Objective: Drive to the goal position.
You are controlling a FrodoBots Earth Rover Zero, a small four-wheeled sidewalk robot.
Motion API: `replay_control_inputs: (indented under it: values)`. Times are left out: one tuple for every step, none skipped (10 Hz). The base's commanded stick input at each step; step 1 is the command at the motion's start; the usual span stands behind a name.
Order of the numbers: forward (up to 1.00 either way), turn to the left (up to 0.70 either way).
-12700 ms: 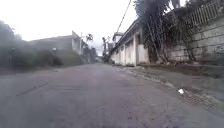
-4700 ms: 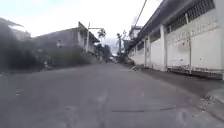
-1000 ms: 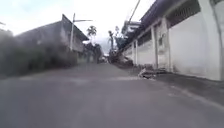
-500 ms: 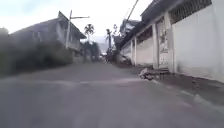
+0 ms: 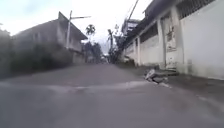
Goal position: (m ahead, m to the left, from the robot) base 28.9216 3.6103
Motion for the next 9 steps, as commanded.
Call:
replay_control_inputs:
  values:
    - [1.0, 0.0]
    - [1.0, 0.0]
    - [1.0, 0.0]
    - [1.0, 0.0]
    - [1.0, 0.0]
    - [1.0, -0.08]
    - [1.0, -0.23]
    - [1.0, -0.33]
    - [1.0, -0.4]
